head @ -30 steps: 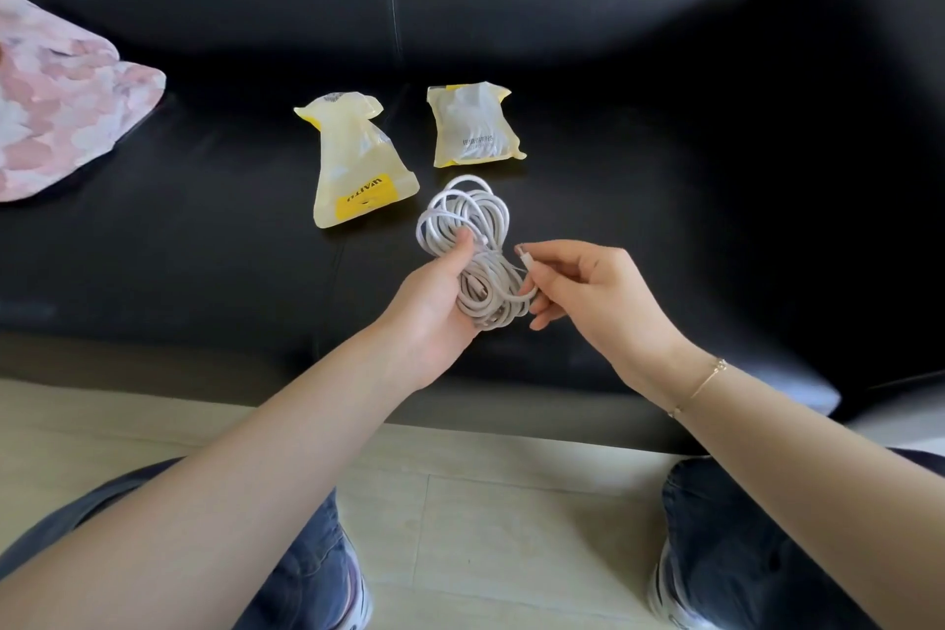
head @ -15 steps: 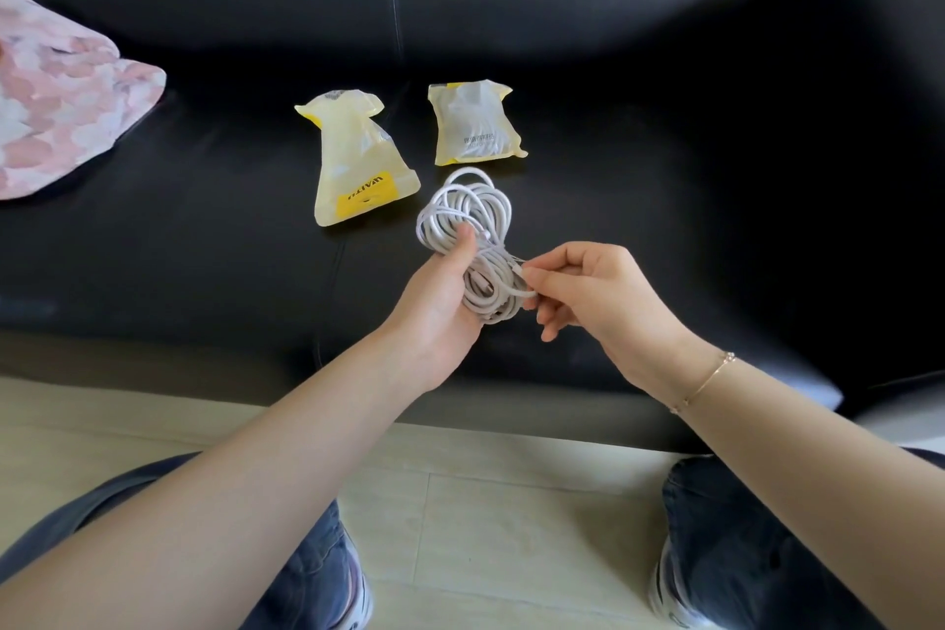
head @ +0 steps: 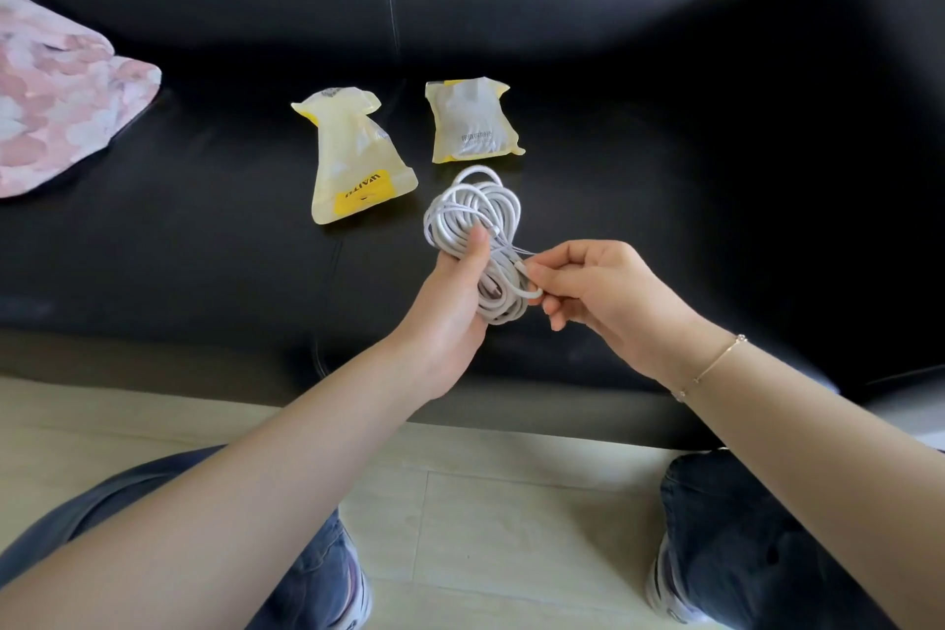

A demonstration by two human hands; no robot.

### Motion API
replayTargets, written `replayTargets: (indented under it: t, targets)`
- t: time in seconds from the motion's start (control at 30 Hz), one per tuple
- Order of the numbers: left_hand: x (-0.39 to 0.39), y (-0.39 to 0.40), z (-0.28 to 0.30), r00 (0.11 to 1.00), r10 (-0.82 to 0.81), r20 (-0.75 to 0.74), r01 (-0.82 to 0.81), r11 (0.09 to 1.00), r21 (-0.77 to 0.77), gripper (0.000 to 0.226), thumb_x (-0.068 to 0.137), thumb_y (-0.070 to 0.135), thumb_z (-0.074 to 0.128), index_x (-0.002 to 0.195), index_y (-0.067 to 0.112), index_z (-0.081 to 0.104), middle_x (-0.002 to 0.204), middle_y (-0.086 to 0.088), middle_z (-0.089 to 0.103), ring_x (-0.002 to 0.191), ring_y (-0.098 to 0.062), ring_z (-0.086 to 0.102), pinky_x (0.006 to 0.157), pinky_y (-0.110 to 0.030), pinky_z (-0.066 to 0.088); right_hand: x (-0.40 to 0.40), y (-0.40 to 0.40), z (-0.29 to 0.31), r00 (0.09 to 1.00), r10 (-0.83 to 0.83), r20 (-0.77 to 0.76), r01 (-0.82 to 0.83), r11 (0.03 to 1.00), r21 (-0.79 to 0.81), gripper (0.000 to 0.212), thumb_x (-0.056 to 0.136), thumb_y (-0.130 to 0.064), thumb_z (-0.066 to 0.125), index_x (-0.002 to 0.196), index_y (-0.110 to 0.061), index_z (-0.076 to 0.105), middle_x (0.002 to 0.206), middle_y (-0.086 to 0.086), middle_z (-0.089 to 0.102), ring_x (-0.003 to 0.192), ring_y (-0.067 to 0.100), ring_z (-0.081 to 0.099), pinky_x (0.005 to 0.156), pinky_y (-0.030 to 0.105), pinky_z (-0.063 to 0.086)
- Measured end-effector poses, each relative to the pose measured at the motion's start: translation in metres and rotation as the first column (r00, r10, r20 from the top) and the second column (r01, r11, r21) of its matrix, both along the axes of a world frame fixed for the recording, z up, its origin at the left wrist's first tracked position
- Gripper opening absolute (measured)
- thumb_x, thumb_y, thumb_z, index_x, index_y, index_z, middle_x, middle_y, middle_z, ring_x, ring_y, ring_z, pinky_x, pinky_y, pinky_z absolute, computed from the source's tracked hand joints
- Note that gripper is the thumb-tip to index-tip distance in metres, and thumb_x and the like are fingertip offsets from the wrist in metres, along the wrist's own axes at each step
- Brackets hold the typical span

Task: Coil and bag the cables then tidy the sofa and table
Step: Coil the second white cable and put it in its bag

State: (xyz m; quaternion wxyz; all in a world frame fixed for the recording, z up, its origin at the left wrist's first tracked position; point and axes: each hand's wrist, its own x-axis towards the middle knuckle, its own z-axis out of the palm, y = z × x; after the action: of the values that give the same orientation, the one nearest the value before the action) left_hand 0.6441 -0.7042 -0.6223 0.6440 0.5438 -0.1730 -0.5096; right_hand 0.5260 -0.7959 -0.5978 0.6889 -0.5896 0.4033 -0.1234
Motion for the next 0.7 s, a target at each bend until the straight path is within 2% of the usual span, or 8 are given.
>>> replayTargets:
  t: [0.07, 0.17, 0.23, 0.37, 0.43, 0.53, 0.6, 0.7]
  targets:
    - [-0.002, 0.002, -0.002, 1.0, -0.01, 0.014, 0.01, 1.0, -0.017, 0.043, 0.104, 0.04, 0.034, 0.143, 0.026, 0.043, 0.13, -0.002, 0.063, 0.117, -0.015, 0.062, 0.106, -0.036, 0.046, 0.001, -0.001, 0.0, 0.999, -0.027, -0.043, 0.03, 0.997, 0.078, 0.01, 0.089, -0.004, 0.066, 0.097, 0.002, 0.065, 0.069, 0.01, 0.066, 0.048, 0.008, 0.054, 0.049, 0.018, 0.049]
    - [-0.002, 0.003, -0.002, 0.999, -0.009, 0.053, 0.012, 0.998, -0.055, 0.043, 0.104, 0.039, 0.033, 0.144, 0.026, 0.042, 0.13, -0.003, 0.063, 0.117, -0.014, 0.062, 0.105, -0.034, 0.047, 0.001, -0.006, -0.001, 0.989, -0.149, 0.017, 0.132, 0.918, 0.374, 0.018, 0.086, 0.001, 0.067, 0.1, 0.002, 0.057, 0.064, 0.01, 0.063, 0.043, 0.007, 0.05, 0.041, 0.015, 0.045]
    - [-0.003, 0.002, -0.002, 0.995, -0.022, 0.101, 0.029, 0.997, -0.071, 0.042, 0.104, 0.037, 0.035, 0.145, 0.027, 0.04, 0.134, -0.002, 0.06, 0.122, -0.015, 0.059, 0.109, -0.037, 0.042, 0.001, -0.009, -0.001, 0.985, -0.169, 0.028, 0.129, 0.841, 0.525, 0.003, 0.088, 0.003, 0.063, 0.09, 0.003, 0.062, 0.067, 0.008, 0.063, 0.041, 0.005, 0.049, 0.039, 0.012, 0.044]
    - [-0.006, 0.002, -0.006, 0.985, -0.066, 0.156, 0.074, 0.996, -0.045, 0.043, 0.105, 0.034, 0.036, 0.148, 0.031, 0.033, 0.139, 0.005, 0.055, 0.128, -0.011, 0.052, 0.117, -0.04, 0.032, 0.0, -0.008, -0.007, 0.976, -0.219, -0.004, 0.174, 0.761, 0.625, 0.013, 0.09, 0.009, 0.055, 0.086, 0.006, 0.067, 0.075, 0.01, 0.065, 0.039, 0.006, 0.049, 0.037, 0.011, 0.044]
    - [-0.008, 0.002, -0.009, 0.982, -0.083, 0.167, 0.087, 0.996, -0.018, 0.043, 0.105, 0.035, 0.036, 0.147, 0.032, 0.033, 0.138, 0.006, 0.055, 0.128, -0.009, 0.052, 0.117, -0.039, 0.032, 0.0, -0.005, -0.008, 0.978, -0.208, 0.004, 0.164, 0.785, 0.597, 0.011, 0.09, 0.009, 0.055, 0.086, 0.006, 0.065, 0.072, 0.01, 0.065, 0.038, 0.005, 0.049, 0.037, 0.011, 0.044]
    - [-0.012, 0.002, -0.012, 0.987, -0.103, 0.125, 0.102, 0.995, 0.017, 0.041, 0.105, 0.037, 0.035, 0.145, 0.028, 0.038, 0.133, 0.0, 0.061, 0.123, -0.013, 0.058, 0.114, -0.039, 0.038, 0.002, -0.005, -0.007, 0.985, -0.166, 0.055, 0.117, 0.86, 0.497, 0.014, 0.088, 0.003, 0.061, 0.102, 0.006, 0.06, 0.071, 0.01, 0.063, 0.04, 0.005, 0.048, 0.037, 0.012, 0.041]
    - [-0.014, 0.001, -0.011, 0.995, -0.088, 0.052, 0.087, 0.996, 0.022, 0.042, 0.105, 0.038, 0.034, 0.143, 0.023, 0.042, 0.13, -0.009, 0.063, 0.118, -0.019, 0.061, 0.109, -0.04, 0.043, 0.001, -0.009, -0.003, 0.995, -0.082, 0.063, 0.051, 0.919, 0.391, 0.009, 0.087, 0.001, 0.064, 0.089, -0.001, 0.056, 0.067, 0.01, 0.06, 0.042, 0.006, 0.046, 0.037, 0.015, 0.04]
    - [-0.011, -0.001, -0.008, 0.996, -0.038, 0.083, 0.032, 0.997, 0.069, 0.039, 0.105, 0.035, 0.037, 0.142, 0.023, 0.043, 0.128, -0.008, 0.063, 0.116, -0.02, 0.062, 0.107, -0.038, 0.045, -0.001, -0.013, -0.003, 0.986, 0.094, -0.137, -0.09, 0.995, 0.035, 0.035, 0.089, -0.008, 0.068, 0.068, -0.014, 0.039, 0.06, 0.009, 0.06, 0.043, 0.011, 0.046, 0.039, 0.02, 0.041]
